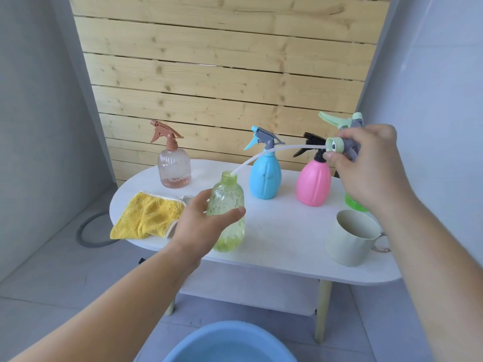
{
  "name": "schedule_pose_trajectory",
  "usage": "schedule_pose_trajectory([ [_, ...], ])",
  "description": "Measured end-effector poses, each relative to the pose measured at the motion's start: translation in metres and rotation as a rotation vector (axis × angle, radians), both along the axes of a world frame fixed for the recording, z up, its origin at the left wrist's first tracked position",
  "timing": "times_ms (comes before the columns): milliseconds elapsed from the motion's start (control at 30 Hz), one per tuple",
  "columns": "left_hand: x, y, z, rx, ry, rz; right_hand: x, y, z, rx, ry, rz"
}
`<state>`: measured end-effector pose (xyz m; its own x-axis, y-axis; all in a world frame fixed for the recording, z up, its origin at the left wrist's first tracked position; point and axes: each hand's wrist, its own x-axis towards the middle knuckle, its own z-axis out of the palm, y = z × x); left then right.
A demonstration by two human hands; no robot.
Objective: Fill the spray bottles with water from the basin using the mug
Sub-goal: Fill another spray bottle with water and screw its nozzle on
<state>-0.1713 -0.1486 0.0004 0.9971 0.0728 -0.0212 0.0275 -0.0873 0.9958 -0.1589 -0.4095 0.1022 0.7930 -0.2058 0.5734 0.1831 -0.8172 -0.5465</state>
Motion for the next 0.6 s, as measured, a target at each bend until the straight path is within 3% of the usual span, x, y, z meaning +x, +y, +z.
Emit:
schedule_pose_trajectory([
  [167, 0.009, -0.011, -0.008, 0.028, 0.005, -0.002, 0.002, 0.008, -0.004, -0.038, -0.046, 0.029],
  [367, 0.017, -0.031, -0.013, 0.054, -0.004, -0.033, 0.009, 0.041, -0.016, -0.08, -0.099, 0.245],
  [600, 0.026, -0.038, -0.018, 0.061, -0.01, -0.089, 0.021, 0.07, -0.037, 0.002, 0.042, 0.445],
])
